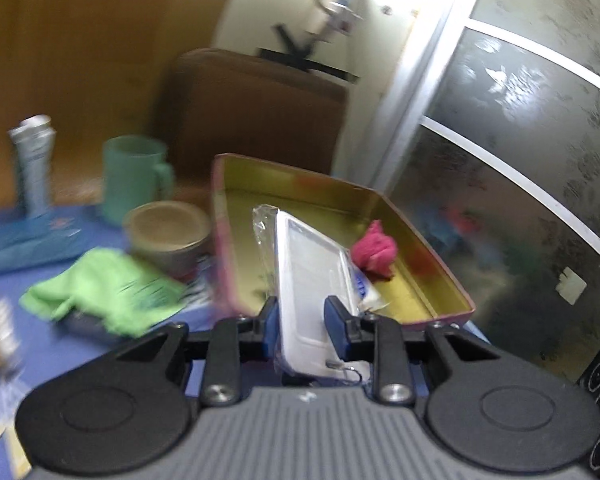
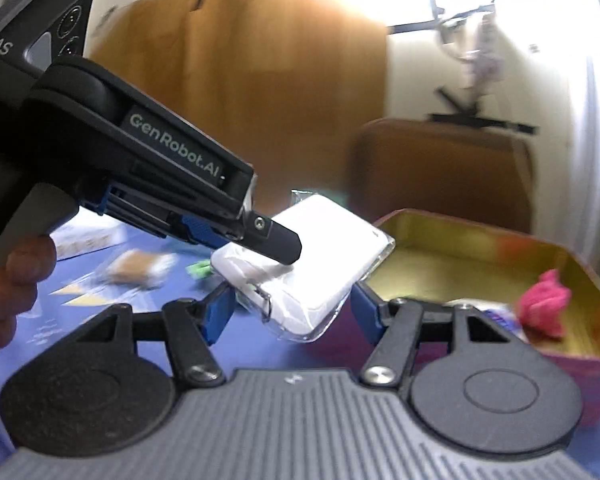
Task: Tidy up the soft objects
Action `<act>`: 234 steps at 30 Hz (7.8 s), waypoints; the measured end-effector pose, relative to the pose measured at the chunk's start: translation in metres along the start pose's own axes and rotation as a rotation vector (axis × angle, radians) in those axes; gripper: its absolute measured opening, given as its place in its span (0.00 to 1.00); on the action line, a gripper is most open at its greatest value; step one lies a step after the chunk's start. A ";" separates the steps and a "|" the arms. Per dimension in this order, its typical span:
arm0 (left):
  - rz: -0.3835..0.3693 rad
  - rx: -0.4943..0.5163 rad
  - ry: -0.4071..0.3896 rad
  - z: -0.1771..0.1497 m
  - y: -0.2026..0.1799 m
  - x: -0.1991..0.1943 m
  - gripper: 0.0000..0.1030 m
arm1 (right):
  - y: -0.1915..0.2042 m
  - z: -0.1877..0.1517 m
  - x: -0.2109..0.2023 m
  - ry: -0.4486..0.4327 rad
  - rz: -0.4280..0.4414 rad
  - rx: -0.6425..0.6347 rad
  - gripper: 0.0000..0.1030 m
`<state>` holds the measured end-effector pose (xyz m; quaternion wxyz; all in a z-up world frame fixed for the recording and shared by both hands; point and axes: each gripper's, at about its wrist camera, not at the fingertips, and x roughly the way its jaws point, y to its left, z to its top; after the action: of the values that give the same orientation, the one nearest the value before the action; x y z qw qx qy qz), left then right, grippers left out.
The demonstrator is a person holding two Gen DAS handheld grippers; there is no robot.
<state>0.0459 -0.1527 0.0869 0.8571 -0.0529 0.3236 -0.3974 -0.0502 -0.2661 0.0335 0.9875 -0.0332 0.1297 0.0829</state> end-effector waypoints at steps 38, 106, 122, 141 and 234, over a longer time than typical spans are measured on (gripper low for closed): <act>0.227 0.143 -0.002 -0.041 -0.004 -0.012 0.34 | -0.059 -0.019 0.000 0.001 -0.244 0.258 0.69; 0.153 -0.222 -0.042 -0.105 0.123 -0.090 0.46 | 0.091 -0.032 0.039 0.266 0.296 -0.132 0.11; 0.138 -0.210 0.075 -0.097 0.093 -0.060 0.37 | 0.074 -0.039 0.052 0.287 0.314 -0.053 0.20; 0.094 0.173 -0.047 0.025 -0.021 0.043 0.50 | -0.057 0.009 0.048 -0.025 -0.095 0.185 0.16; 0.480 -0.217 -0.106 -0.093 0.170 -0.105 0.72 | 0.076 -0.014 0.040 0.378 0.332 0.017 0.57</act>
<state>0.0503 0.0537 0.0082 0.9318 -0.0871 0.3224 -0.1423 -0.0288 -0.1860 0.0066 0.9187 -0.0178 0.3167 0.2352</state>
